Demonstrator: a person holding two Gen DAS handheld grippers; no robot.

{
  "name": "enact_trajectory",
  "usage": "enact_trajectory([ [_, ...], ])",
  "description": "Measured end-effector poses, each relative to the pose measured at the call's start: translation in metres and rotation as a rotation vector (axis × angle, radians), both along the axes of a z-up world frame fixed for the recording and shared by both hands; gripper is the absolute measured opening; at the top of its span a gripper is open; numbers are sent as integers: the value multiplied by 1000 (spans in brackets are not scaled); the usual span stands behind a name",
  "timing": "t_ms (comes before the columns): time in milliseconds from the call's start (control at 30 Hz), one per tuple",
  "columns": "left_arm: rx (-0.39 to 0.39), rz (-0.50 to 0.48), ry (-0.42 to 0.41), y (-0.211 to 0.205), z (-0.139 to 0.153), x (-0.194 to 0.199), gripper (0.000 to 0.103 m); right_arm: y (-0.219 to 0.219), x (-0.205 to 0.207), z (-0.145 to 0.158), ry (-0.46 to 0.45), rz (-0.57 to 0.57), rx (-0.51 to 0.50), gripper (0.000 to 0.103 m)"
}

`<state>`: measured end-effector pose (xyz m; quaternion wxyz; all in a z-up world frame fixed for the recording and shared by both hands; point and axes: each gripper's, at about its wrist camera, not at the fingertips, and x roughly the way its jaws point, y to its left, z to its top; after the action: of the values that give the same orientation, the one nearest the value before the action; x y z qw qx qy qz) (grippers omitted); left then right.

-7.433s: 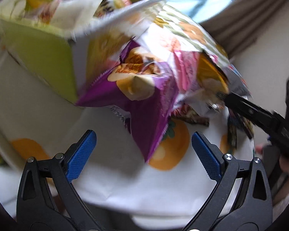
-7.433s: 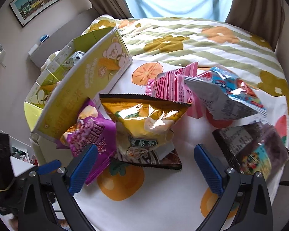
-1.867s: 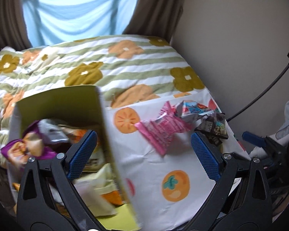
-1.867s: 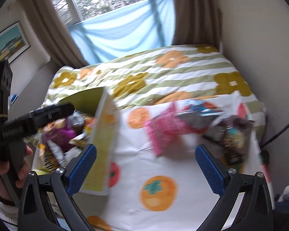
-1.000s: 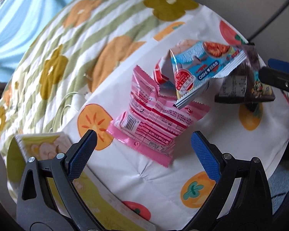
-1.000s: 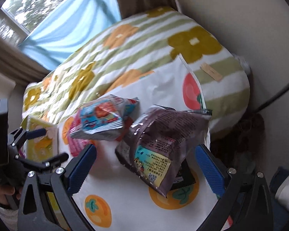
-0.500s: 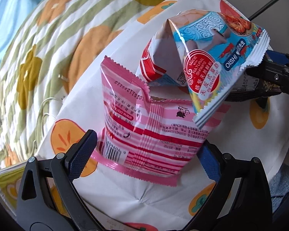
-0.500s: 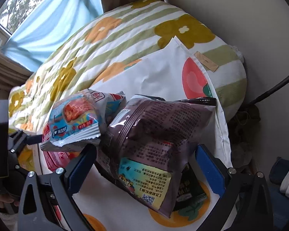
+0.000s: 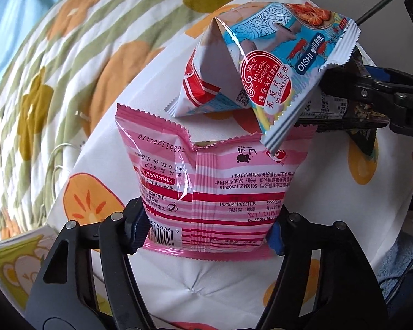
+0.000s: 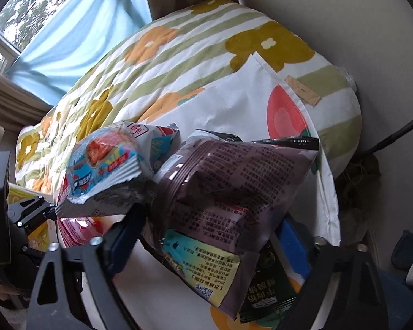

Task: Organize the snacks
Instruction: 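Grasp the pink-striped bag with left tool while right tool grasps dark brown bag, then carry the pink-striped bag and dark brown bag over the box with both tools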

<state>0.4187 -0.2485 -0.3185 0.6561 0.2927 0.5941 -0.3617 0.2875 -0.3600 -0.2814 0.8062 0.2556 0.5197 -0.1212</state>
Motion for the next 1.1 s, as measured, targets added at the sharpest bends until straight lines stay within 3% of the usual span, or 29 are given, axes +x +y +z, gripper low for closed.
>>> enact_trajectory([
  [67, -3, 17, 6, 2, 1, -1, 63, 0, -2, 2, -8, 12, -10, 71],
  [267, -21, 70, 25, 9, 8, -7, 61, -2, -10, 6, -22, 33, -14, 62],
  [633, -52, 141, 1, 13, 36, -30, 60, 0, -40, 34, -68, 50, -44, 61],
  [1100, -149, 274, -152, 39, 122, -82, 60, 1, -89, 98, -168, 142, -89, 61],
])
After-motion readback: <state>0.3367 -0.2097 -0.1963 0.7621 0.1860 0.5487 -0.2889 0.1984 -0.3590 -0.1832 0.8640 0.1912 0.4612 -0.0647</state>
